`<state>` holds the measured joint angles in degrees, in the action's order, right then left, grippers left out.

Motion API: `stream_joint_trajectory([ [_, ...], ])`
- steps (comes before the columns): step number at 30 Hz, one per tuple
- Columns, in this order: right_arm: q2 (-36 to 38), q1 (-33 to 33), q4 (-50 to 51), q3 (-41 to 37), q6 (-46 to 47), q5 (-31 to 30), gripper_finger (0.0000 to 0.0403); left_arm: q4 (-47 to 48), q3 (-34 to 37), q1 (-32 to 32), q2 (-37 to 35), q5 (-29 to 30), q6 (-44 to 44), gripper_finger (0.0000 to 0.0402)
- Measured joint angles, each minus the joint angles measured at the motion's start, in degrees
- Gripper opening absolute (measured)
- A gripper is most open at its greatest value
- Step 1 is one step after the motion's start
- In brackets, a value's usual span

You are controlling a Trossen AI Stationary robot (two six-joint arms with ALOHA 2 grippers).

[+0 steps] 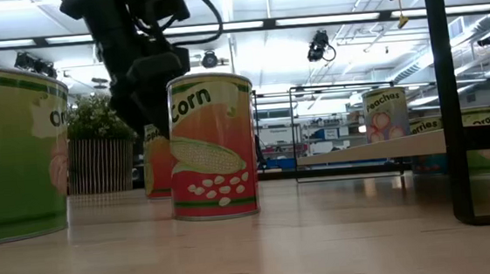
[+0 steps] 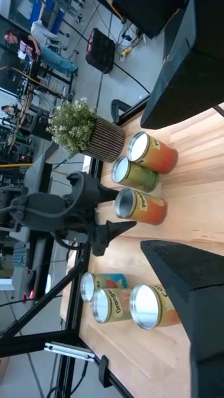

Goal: Pick and place cans onto a shelf
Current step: Put the canned pineapple on the shelf

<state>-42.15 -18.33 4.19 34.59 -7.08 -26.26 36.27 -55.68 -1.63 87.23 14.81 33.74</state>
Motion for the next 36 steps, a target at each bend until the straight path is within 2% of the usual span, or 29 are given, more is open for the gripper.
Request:
stream_joint_trajectory([
  [11, -1.0, 0.0, -1.7, 0.0, -0.2, 0.6, 0.0313, -4.1, 0.0, -0.5, 3.2, -1.4, -3.2, 0.0389],
  [25, -2.9, 0.0, -3.7, 0.0, 0.2, 0.7, 0.0313, -8.4, 0.0, -0.4, 3.2, -2.1, -7.3, 0.0389],
  [36, -5.8, 0.1, -5.7, 0.0, -1.1, 0.8, 0.0313, -11.3, 0.0, -0.4, 3.2, -2.0, -7.1, 0.0389],
])
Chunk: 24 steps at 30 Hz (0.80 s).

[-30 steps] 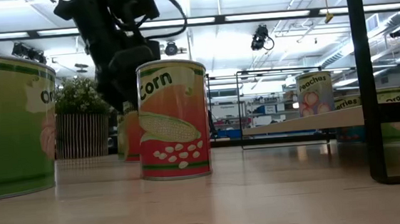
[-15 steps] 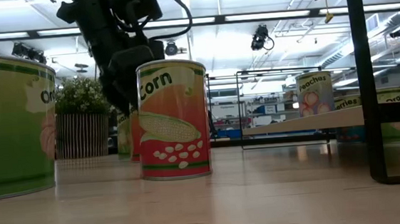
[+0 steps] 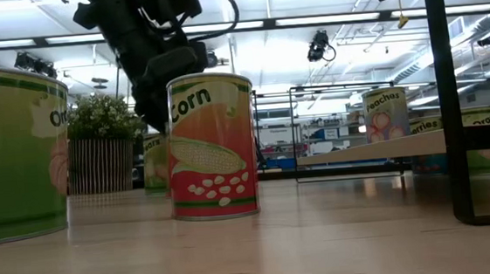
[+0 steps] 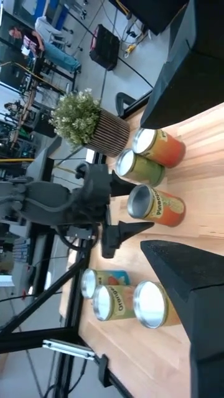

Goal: Pick and place cans onto a shelf
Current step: Put the canned pineapple on the shelf

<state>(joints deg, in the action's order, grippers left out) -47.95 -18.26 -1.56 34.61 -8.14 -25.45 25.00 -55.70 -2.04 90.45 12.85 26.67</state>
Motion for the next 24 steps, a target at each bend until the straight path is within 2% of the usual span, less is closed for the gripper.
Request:
stream_joint_trajectory([
  [20, -1.4, 0.0, -0.5, 0.0, 1.1, 0.0, 0.0313, -2.4, -0.1, -0.1, 3.5, 0.1, -2.5, 0.0388],
  [24, -1.4, 0.0, -0.8, 0.0, 1.1, 0.0, 0.0313, -2.9, -0.1, -0.1, 4.6, 0.5, -3.8, 0.0372],
])
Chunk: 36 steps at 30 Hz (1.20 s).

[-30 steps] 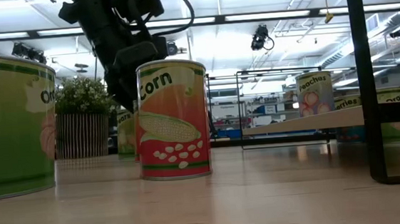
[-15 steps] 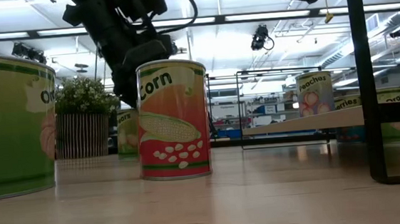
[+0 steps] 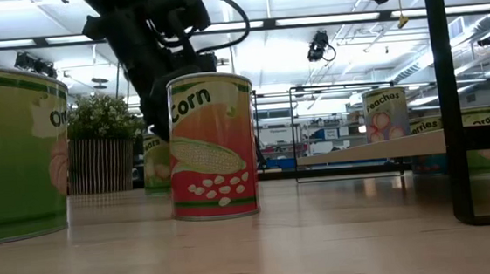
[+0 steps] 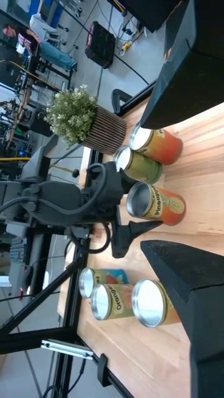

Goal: Pick and place cans onto a shelf
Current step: Put the canned pineapple on the shelf

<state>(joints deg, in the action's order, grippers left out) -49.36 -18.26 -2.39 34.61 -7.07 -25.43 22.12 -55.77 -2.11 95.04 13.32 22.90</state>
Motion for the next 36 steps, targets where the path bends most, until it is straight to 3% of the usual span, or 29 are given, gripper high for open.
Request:
stream_joint_trajectory([
  [8, 0.0, 0.0, -0.1, 0.0, 0.0, 0.0, 0.0313, -0.7, -1.4, 0.1, 0.0, -2.8, -2.0, 0.0316],
  [19, 2.9, 0.0, 3.3, 0.0, -0.1, -3.4, 0.0313, -1.2, -8.0, 1.1, -0.1, -3.4, -3.9, 0.0313],
  [29, 3.2, 1.2, 3.3, -0.1, 0.5, -5.0, 0.0313, 1.4, -27.8, 2.7, 12.6, -1.1, -11.4, 0.0313],
  [36, 4.2, 1.4, 3.5, 0.0, 0.1, -5.2, 0.0313, 10.2, -44.6, 5.3, 24.3, -0.4, -17.7, 0.0313],
])
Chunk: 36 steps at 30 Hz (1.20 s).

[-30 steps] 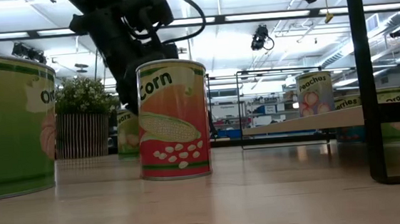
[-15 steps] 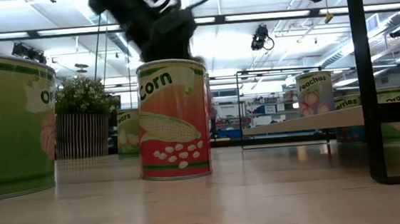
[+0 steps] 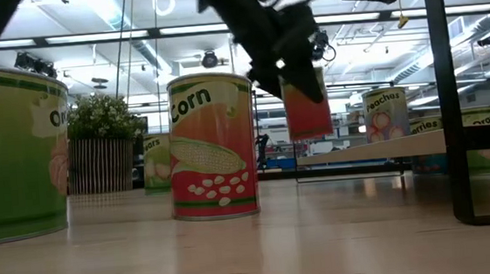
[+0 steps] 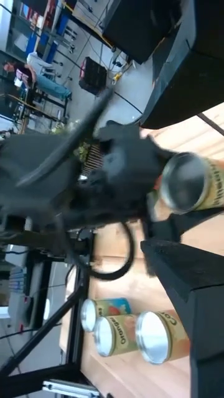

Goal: Pick and place cans onto a shelf
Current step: Put the canned pineapple on the shelf

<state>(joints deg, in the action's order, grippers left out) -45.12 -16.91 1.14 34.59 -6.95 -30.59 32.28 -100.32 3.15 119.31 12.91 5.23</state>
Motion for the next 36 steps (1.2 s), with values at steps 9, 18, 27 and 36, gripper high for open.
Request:
stream_joint_trajectory([
  [9, 0.4, -0.2, 0.1, 0.0, -0.3, 0.0, 0.0313, 2.1, -10.1, 1.9, 7.5, -5.4, -6.3, 0.0317],
  [18, 0.4, -0.3, 0.1, 0.0, -0.1, 0.2, 0.0313, 0.8, -10.3, 2.3, 8.2, -9.1, -8.9, 0.0354],
  [27, 0.4, -0.3, 0.0, 0.0, -0.1, 0.2, 0.0313, 0.6, -10.3, 2.3, 8.2, -7.5, -9.2, 0.0390],
  [36, 0.4, -0.5, -0.3, 0.0, -0.8, 1.1, 0.0313, 0.0, -10.4, 2.0, 6.5, -5.6, -14.6, 0.0391],
])
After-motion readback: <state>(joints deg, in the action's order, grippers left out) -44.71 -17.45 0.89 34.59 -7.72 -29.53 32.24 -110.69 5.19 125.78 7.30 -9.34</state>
